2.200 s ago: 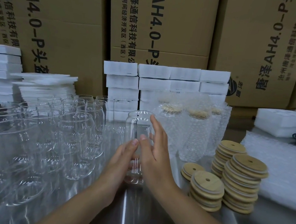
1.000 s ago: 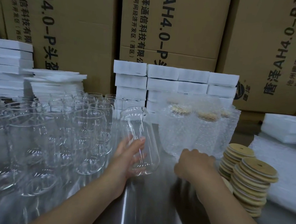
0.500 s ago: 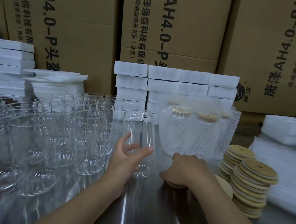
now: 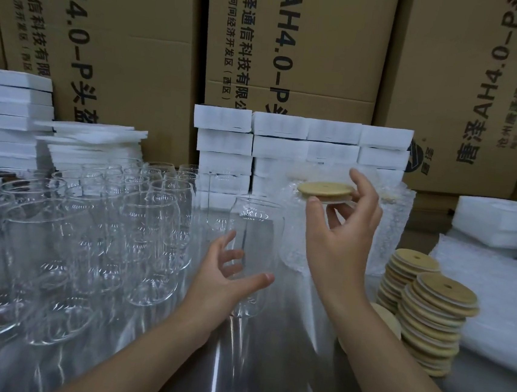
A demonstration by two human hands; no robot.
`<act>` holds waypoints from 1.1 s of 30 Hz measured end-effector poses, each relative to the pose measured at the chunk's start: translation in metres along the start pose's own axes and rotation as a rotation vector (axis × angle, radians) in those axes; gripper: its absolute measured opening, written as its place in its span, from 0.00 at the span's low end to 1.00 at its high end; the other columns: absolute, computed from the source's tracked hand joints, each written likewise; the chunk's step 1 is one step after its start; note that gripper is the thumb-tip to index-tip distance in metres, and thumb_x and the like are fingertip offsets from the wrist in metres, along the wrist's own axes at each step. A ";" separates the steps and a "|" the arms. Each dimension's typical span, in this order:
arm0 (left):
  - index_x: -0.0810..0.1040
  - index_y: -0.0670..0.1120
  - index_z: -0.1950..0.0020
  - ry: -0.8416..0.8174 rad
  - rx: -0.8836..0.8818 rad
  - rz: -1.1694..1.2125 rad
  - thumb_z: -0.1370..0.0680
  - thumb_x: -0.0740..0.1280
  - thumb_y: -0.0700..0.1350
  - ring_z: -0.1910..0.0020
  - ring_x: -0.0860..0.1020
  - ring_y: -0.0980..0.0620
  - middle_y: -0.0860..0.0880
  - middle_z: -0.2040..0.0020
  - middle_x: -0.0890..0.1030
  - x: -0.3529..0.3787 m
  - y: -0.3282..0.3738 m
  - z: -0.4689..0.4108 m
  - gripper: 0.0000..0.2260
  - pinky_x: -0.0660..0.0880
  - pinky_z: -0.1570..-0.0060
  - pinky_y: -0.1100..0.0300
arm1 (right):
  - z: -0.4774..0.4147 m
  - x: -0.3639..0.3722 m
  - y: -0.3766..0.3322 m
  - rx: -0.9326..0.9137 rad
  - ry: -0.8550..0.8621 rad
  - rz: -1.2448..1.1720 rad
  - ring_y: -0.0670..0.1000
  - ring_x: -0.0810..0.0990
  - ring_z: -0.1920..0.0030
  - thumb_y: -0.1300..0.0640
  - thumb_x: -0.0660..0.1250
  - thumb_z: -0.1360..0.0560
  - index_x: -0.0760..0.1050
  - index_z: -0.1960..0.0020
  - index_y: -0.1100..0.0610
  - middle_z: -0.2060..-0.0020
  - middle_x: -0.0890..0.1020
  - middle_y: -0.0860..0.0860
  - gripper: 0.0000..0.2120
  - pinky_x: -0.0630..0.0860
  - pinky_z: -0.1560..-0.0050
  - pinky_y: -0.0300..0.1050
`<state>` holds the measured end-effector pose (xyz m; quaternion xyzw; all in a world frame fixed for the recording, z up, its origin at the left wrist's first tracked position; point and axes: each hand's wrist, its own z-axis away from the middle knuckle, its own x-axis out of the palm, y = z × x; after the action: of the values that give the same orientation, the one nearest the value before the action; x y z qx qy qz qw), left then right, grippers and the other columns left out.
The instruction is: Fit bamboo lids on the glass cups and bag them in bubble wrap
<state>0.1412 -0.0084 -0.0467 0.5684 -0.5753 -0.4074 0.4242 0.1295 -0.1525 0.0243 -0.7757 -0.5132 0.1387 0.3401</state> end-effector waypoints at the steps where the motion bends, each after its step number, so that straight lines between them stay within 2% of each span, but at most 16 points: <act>1: 0.63 0.62 0.31 -0.018 0.005 -0.005 0.39 0.81 0.51 0.40 0.75 0.57 0.54 0.39 0.75 0.000 0.000 0.001 0.42 0.75 0.49 0.61 | 0.000 0.001 -0.001 0.015 0.000 -0.040 0.42 0.73 0.40 0.57 0.68 0.26 0.66 0.39 0.41 0.39 0.65 0.46 0.21 0.72 0.34 0.46; 3: 0.63 0.63 0.32 -0.051 0.012 -0.008 0.40 0.82 0.50 0.41 0.75 0.59 0.54 0.39 0.75 0.001 0.000 0.001 0.43 0.74 0.51 0.65 | 0.000 0.002 0.000 0.070 -0.025 -0.095 0.44 0.75 0.41 0.57 0.69 0.27 0.70 0.45 0.42 0.40 0.70 0.47 0.16 0.74 0.36 0.48; 6: 0.65 0.66 0.35 -0.097 0.012 -0.035 0.43 0.82 0.51 0.43 0.76 0.62 0.55 0.39 0.76 0.002 0.001 0.001 0.41 0.75 0.55 0.67 | 0.001 0.005 0.003 0.158 -0.080 -0.097 0.48 0.77 0.41 0.55 0.70 0.27 0.72 0.47 0.44 0.42 0.76 0.51 0.12 0.74 0.37 0.52; 9: 0.67 0.69 0.39 -0.138 0.012 -0.054 0.44 0.80 0.52 0.46 0.78 0.63 0.56 0.41 0.77 0.003 0.000 0.003 0.38 0.77 0.57 0.68 | 0.003 0.008 0.006 0.213 -0.125 -0.108 0.46 0.77 0.42 0.54 0.71 0.26 0.73 0.49 0.44 0.46 0.79 0.47 0.10 0.73 0.38 0.49; 14: 0.64 0.69 0.37 -0.172 0.003 -0.058 0.47 0.79 0.57 0.42 0.77 0.59 0.55 0.41 0.77 0.005 -0.001 0.003 0.43 0.77 0.53 0.63 | 0.008 0.009 0.009 0.242 -0.243 -0.086 0.42 0.76 0.48 0.52 0.67 0.26 0.74 0.50 0.45 0.52 0.79 0.43 0.06 0.69 0.50 0.38; 17: 0.64 0.69 0.36 -0.181 0.001 -0.062 0.44 0.79 0.54 0.42 0.77 0.59 0.55 0.40 0.77 0.004 -0.001 0.003 0.42 0.77 0.54 0.65 | 0.010 0.009 0.009 0.246 -0.278 -0.078 0.38 0.74 0.55 0.51 0.65 0.27 0.72 0.51 0.46 0.56 0.76 0.43 0.05 0.67 0.54 0.37; 20: 0.63 0.67 0.33 -0.183 0.002 -0.064 0.42 0.79 0.51 0.41 0.77 0.58 0.55 0.40 0.76 0.004 0.000 0.004 0.41 0.76 0.56 0.67 | 0.010 0.009 0.007 0.254 -0.288 -0.068 0.43 0.71 0.61 0.48 0.61 0.31 0.72 0.52 0.46 0.59 0.73 0.45 0.09 0.66 0.58 0.38; 22: 0.63 0.66 0.33 -0.184 0.000 -0.064 0.42 0.78 0.50 0.41 0.77 0.57 0.55 0.40 0.76 0.005 0.000 0.005 0.42 0.76 0.57 0.67 | 0.009 0.009 0.006 0.260 -0.300 -0.056 0.42 0.72 0.58 0.47 0.58 0.32 0.73 0.52 0.46 0.53 0.73 0.46 0.11 0.66 0.57 0.35; 25: 0.63 0.65 0.33 -0.179 0.000 -0.058 0.42 0.78 0.50 0.42 0.77 0.57 0.54 0.40 0.76 0.005 0.000 0.005 0.42 0.76 0.53 0.64 | 0.010 0.009 0.004 0.198 -0.308 -0.043 0.32 0.69 0.43 0.50 0.54 0.31 0.76 0.52 0.45 0.41 0.70 0.43 0.14 0.65 0.45 0.28; 26: 0.63 0.64 0.33 -0.177 -0.001 -0.058 0.41 0.78 0.50 0.42 0.77 0.57 0.54 0.40 0.76 0.005 0.000 0.004 0.42 0.77 0.52 0.63 | 0.010 0.008 0.004 0.162 -0.313 -0.036 0.33 0.67 0.39 0.51 0.53 0.30 0.77 0.52 0.44 0.40 0.70 0.41 0.15 0.64 0.39 0.31; 28: 0.63 0.64 0.31 -0.181 -0.003 -0.059 0.42 0.78 0.50 0.42 0.77 0.57 0.54 0.40 0.76 0.005 0.000 0.004 0.42 0.77 0.50 0.60 | 0.010 0.008 0.004 0.084 -0.328 -0.005 0.37 0.68 0.35 0.53 0.51 0.29 0.76 0.52 0.41 0.40 0.73 0.38 0.17 0.63 0.31 0.43; 30: 0.63 0.65 0.32 -0.185 -0.005 -0.058 0.41 0.78 0.50 0.42 0.77 0.57 0.54 0.41 0.76 0.005 -0.001 0.004 0.42 0.78 0.48 0.59 | 0.011 0.009 0.004 0.003 -0.348 0.024 0.39 0.71 0.37 0.54 0.50 0.28 0.75 0.51 0.38 0.45 0.77 0.33 0.18 0.63 0.30 0.53; 33: 0.63 0.66 0.35 -0.187 -0.007 -0.056 0.41 0.79 0.51 0.42 0.77 0.58 0.54 0.41 0.76 0.004 -0.001 0.004 0.40 0.77 0.49 0.60 | 0.010 0.008 0.006 -0.050 -0.358 0.042 0.41 0.75 0.41 0.49 0.49 0.28 0.75 0.53 0.36 0.51 0.79 0.33 0.17 0.65 0.33 0.58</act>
<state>0.1382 -0.0129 -0.0490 0.5426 -0.5947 -0.4723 0.3589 0.1317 -0.1428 0.0139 -0.7575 -0.5525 0.2689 0.2207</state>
